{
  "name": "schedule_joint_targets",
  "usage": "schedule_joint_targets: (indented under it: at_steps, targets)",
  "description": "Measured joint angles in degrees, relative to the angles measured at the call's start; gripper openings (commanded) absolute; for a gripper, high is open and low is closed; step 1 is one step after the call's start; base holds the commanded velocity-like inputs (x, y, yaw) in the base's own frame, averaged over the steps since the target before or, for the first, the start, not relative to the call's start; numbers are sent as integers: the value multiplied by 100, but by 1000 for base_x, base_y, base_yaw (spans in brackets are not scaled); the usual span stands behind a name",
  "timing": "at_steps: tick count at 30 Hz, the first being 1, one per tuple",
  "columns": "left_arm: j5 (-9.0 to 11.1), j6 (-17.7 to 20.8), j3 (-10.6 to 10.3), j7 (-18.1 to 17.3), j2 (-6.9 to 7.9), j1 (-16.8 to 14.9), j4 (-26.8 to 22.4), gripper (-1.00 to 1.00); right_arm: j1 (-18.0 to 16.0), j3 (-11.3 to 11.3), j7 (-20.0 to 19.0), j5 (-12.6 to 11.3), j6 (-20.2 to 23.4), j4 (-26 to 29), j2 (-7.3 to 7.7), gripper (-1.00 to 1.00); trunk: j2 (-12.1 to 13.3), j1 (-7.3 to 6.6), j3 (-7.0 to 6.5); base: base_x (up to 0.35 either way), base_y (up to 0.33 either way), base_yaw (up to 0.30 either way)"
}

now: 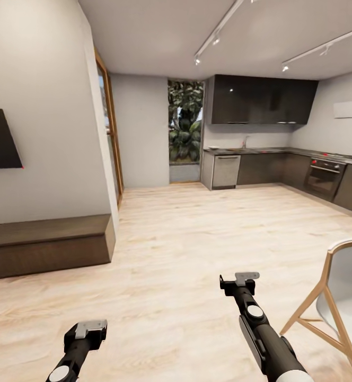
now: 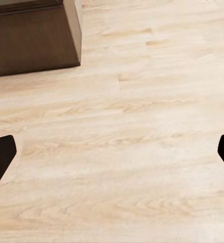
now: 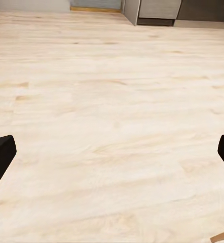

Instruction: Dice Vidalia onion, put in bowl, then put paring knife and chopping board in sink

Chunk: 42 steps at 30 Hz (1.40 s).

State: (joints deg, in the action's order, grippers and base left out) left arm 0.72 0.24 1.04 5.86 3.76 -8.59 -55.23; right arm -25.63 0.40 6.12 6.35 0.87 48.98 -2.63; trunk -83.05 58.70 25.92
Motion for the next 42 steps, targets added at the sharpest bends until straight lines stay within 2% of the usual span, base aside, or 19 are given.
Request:
schedule_joint_targets:
  at_steps: [31, 42]
  targets:
    - [0, 0, 0, 0, -7, 0, 6, 100, 0, 0, -9, 0, 0, 0, 0, 100, 0, 0, 0, 327, -1, 0]
    - [0, 0, -1, 0, -8, 0, 10, 100, 0, 0, -8, 0, 0, -3, 0, 100, 0, 0, 0, 327, -79, 0]
